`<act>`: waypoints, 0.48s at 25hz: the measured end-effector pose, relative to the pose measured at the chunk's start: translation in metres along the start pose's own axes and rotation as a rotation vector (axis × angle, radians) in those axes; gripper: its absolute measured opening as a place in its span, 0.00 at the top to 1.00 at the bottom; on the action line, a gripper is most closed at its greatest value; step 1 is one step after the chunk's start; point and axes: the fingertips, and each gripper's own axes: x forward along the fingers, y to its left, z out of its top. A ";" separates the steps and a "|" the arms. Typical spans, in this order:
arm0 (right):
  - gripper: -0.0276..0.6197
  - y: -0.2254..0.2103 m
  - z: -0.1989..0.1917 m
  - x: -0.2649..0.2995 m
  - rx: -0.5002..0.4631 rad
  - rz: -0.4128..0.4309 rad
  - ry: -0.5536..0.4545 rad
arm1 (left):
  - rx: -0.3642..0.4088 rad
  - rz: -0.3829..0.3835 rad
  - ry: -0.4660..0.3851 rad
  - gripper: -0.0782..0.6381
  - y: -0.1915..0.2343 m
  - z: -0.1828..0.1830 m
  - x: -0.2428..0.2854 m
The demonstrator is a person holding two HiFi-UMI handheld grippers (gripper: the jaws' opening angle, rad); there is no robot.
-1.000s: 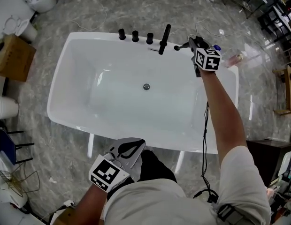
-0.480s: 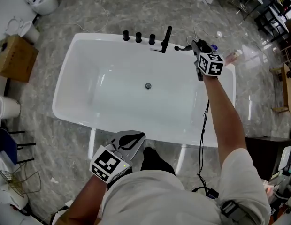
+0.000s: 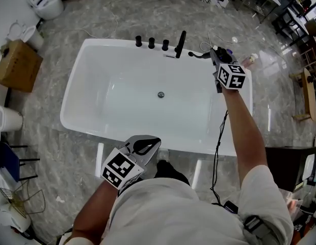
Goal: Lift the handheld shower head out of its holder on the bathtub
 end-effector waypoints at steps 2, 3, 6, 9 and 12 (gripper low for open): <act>0.73 0.008 0.003 -0.010 -0.008 0.004 -0.004 | -0.011 -0.005 -0.003 0.88 0.000 0.000 -0.005; 0.73 0.010 0.006 -0.016 -0.010 0.004 -0.006 | -0.012 -0.008 -0.006 0.88 -0.001 0.001 -0.007; 0.73 0.016 0.013 -0.031 0.003 -0.003 -0.020 | 0.000 -0.016 -0.007 0.88 -0.002 0.003 -0.013; 0.73 0.021 0.016 -0.047 0.010 -0.013 -0.032 | 0.008 -0.020 -0.007 0.88 -0.004 0.000 -0.019; 0.73 0.025 0.021 -0.062 0.006 -0.025 -0.044 | 0.008 -0.026 -0.007 0.88 -0.006 -0.004 -0.025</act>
